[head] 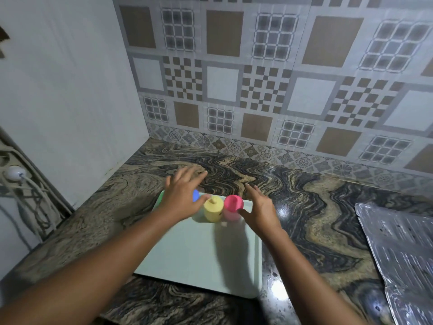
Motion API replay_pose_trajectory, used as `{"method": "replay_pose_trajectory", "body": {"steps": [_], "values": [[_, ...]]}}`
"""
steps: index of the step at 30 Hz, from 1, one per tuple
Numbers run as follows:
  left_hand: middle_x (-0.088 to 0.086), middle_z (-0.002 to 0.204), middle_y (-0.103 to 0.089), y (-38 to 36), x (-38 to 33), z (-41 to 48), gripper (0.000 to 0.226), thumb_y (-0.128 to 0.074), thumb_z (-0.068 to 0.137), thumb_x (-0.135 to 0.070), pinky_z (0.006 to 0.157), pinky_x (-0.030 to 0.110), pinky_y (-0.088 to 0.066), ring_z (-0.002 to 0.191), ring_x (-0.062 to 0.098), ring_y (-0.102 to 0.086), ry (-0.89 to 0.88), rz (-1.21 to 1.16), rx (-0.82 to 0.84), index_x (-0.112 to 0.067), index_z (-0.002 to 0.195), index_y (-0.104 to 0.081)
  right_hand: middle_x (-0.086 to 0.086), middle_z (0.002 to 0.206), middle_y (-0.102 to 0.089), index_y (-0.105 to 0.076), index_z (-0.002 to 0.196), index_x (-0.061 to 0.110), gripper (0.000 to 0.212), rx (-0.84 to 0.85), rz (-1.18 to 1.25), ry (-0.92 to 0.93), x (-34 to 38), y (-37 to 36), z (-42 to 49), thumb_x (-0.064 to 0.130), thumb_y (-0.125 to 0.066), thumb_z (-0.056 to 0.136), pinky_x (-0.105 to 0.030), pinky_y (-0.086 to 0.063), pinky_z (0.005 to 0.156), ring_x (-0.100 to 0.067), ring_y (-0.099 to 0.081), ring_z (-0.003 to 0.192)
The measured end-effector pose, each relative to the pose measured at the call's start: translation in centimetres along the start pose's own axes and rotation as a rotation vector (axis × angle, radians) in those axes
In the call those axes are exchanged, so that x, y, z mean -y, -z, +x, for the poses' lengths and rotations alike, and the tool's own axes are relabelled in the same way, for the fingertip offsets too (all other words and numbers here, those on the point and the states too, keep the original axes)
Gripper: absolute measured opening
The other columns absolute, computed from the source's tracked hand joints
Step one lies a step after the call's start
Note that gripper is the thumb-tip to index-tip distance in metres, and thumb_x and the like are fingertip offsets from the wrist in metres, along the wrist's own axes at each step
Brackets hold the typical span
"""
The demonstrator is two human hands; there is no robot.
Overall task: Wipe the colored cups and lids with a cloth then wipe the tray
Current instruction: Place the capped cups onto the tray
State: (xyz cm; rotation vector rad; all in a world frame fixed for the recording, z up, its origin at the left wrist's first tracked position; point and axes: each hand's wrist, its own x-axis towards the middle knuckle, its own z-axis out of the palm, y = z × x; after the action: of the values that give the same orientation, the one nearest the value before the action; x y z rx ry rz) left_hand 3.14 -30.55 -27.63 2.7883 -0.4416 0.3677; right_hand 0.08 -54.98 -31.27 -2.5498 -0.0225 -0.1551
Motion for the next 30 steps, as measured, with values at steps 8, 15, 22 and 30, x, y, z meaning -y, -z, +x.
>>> {"method": "replay_pose_trajectory", "body": {"steps": [8,15,22,30], "values": [[0.019,0.142,-0.056,0.5,9.1,-6.6,0.058,-0.071,0.088,-0.026,0.109,0.04,-0.039,0.133,0.033,-0.053,0.45,-0.388,-0.103,-0.004,0.139,-0.055,-0.016,0.122,-0.07,-0.049,0.149,0.012,0.071,0.025,0.116,-0.271,-2.1,-0.7,-6.2,0.016,-0.079,0.084,-0.029,-0.049,0.083,-0.031,-0.067,0.109],[0.013,0.133,-0.064,-2.3,10.4,-11.2,0.052,-0.068,0.092,-0.015,0.083,0.034,-0.045,0.118,0.033,-0.062,0.688,-0.447,0.192,-0.011,0.142,-0.053,-0.022,0.114,-0.071,-0.05,0.146,0.01,0.062,0.076,0.094,-0.351,-1.7,-3.5,-9.3,0.008,-0.072,0.088,-0.026,-0.035,0.07,-0.035,-0.068,0.104],[-0.001,0.101,-0.074,-3.7,12.5,-10.9,0.049,-0.062,0.083,0.016,0.088,0.04,-0.054,0.096,0.028,-0.071,0.722,-0.592,0.2,-0.025,0.108,-0.07,-0.022,0.103,-0.075,-0.066,0.131,0.006,0.052,-0.043,0.104,-0.474,-1.9,-4.7,-9.4,-0.007,-0.062,0.081,-0.036,-0.051,0.079,-0.037,-0.07,0.097],[0.001,0.092,-0.073,-4.7,14.2,-10.0,0.056,-0.06,0.077,0.024,0.069,0.025,-0.051,0.074,0.012,-0.071,0.726,-0.666,0.203,-0.01,0.12,-0.07,-0.005,0.097,-0.08,-0.078,0.115,0.012,0.028,-0.16,0.311,-0.58,-2.4,-4.3,-8.8,0.01,-0.076,0.086,-0.023,-0.05,0.083,-0.017,-0.074,0.096]]}}
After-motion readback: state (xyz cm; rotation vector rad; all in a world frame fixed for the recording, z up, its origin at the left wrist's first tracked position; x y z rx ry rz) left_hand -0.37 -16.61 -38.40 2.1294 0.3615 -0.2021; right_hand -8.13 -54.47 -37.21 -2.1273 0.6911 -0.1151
